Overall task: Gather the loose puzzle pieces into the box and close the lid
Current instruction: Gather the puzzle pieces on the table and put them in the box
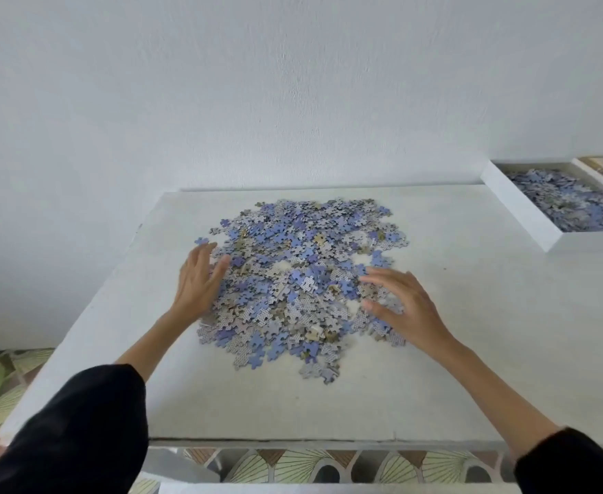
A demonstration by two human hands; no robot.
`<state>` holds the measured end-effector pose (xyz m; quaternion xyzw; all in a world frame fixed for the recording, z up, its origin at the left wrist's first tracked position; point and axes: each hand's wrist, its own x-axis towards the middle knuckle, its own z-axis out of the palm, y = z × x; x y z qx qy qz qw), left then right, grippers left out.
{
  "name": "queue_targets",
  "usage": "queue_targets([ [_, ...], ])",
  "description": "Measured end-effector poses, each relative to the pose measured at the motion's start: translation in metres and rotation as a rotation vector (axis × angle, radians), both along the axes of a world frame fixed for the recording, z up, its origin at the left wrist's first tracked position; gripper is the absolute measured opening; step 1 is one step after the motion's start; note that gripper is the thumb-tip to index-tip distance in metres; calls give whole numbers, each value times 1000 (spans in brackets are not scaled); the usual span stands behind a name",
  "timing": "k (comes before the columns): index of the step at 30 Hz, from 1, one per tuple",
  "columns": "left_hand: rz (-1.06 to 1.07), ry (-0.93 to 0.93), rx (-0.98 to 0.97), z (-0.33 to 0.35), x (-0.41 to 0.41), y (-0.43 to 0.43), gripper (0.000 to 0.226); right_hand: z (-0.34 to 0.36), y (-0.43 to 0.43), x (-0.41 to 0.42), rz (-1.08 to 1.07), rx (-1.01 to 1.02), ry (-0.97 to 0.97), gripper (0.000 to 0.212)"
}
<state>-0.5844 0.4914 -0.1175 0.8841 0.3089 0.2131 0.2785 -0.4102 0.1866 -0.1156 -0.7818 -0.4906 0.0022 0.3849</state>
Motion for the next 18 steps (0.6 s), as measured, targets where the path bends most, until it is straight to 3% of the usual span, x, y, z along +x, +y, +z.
queue_targets([
  [3,101,24,-52,4,3,24,59,8,11,39,-97,-28,51,50],
  [7,173,117,-101,-1,12,43,66,9,25,80,-141,-257,150,61],
  [10,56,157,-83,-4,23,34,72,3,31,77,-52,-341,-5,71],
  [13,-47,152,-116,-5,32,26,71,-4,30,77,15,-218,31,45],
  [18,108,-17,-134,5,37,39,59,16,43,122,-32,-21,86,32],
])
